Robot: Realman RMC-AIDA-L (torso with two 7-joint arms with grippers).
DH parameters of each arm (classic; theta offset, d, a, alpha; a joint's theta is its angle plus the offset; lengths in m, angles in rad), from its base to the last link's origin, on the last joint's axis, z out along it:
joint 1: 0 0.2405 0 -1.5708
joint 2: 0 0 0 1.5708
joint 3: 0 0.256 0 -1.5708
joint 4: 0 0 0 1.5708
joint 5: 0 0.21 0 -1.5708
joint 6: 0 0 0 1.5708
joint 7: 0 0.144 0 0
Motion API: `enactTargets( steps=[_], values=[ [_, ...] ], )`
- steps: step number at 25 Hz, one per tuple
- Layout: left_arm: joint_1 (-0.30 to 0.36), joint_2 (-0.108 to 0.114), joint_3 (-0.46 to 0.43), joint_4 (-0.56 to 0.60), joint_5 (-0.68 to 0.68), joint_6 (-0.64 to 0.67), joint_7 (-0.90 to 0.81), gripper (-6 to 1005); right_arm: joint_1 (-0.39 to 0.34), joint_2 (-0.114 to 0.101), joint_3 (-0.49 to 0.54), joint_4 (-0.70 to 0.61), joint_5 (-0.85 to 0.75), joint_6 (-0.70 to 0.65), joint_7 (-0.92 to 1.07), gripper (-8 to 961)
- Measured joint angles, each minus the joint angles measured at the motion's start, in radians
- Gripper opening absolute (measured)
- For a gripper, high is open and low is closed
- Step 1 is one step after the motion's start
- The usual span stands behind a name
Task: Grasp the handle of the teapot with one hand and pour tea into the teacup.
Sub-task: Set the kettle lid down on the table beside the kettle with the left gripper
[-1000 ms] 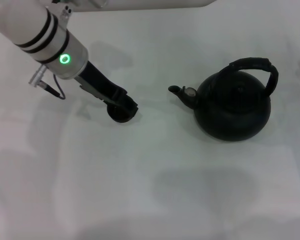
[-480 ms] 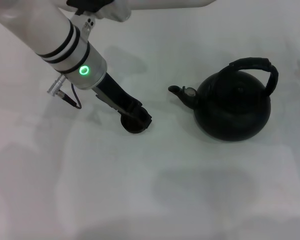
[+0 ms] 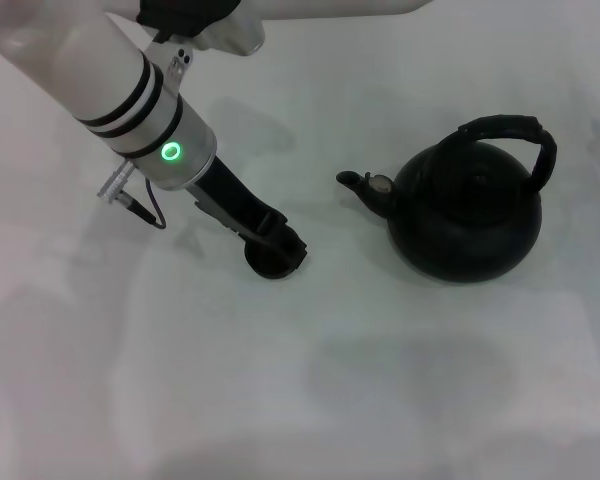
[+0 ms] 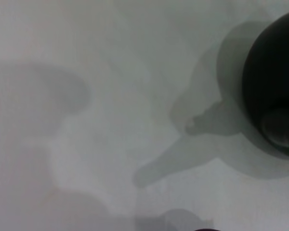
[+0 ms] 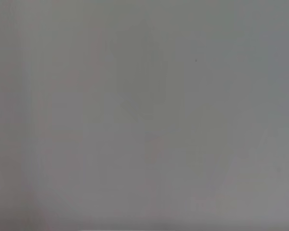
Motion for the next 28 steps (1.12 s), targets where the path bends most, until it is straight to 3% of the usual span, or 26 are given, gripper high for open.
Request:
enactTargets(
  steps=[28],
  values=[
    [-0.003,0.006,0.021,-0.015,0.01,0.005,-0.036,791,0.0,0.0,-0.001,-0.001,0.0,0.0,0.027,800]
  ],
)
